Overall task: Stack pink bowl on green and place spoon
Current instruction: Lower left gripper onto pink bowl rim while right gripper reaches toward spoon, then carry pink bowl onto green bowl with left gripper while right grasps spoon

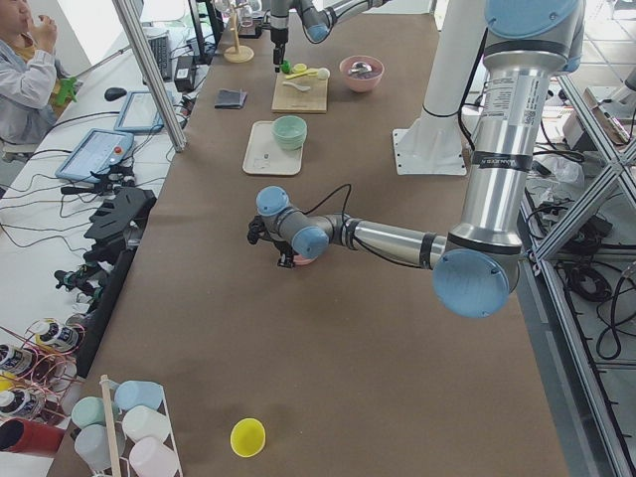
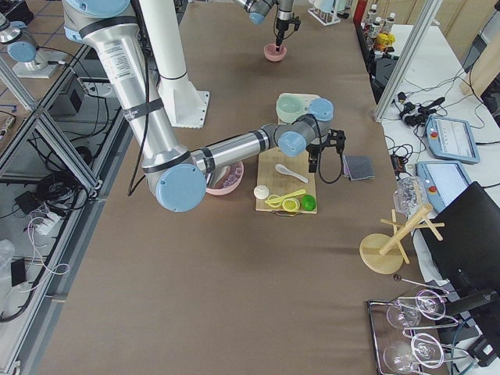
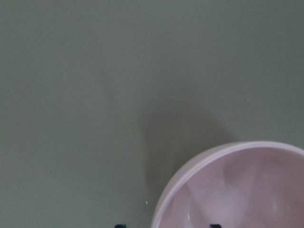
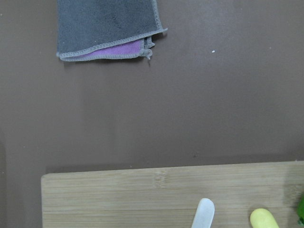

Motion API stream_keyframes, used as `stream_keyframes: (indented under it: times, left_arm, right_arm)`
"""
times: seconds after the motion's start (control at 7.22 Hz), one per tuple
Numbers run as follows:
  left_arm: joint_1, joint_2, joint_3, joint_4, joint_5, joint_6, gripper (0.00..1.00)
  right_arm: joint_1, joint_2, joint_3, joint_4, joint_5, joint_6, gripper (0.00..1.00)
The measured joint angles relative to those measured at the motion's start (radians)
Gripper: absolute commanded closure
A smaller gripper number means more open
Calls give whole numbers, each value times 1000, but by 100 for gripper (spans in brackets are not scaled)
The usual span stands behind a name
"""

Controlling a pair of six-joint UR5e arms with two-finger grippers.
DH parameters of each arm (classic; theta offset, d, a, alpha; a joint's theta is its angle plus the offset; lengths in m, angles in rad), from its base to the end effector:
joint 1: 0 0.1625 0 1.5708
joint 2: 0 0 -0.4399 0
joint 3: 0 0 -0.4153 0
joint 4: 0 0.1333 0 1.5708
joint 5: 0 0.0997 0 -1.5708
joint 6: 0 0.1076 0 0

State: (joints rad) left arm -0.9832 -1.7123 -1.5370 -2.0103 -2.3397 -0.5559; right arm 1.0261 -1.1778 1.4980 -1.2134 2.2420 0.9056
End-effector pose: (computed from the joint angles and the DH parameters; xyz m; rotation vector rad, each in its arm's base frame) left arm 0.2841 -0.5320 0.5675 0.0317 0.9118 0.2397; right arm -0.3024 -0.6272 0.4413 0.0598 -0.9132 0.1081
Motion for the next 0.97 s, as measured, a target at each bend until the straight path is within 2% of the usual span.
stream_keyframes:
  times: [0.28, 0.42, 0.69, 0.97]
  left_arm:
    - [-2, -118, -59, 80, -72, -103, 100]
    - [3, -241, -91, 175, -82, -223, 100]
    - [72, -513, -93, 360, -4, -432, 100]
    - [154, -705, 15, 394, 72, -550, 100]
  right_arm:
    - [-20, 6, 1, 0, -6, 26, 0]
    - [-34, 5, 4, 1, -9, 52, 0]
    - [-79, 1, 2, 0, -11, 128, 0]
    - [-101, -11, 5, 0, -20, 165, 0]
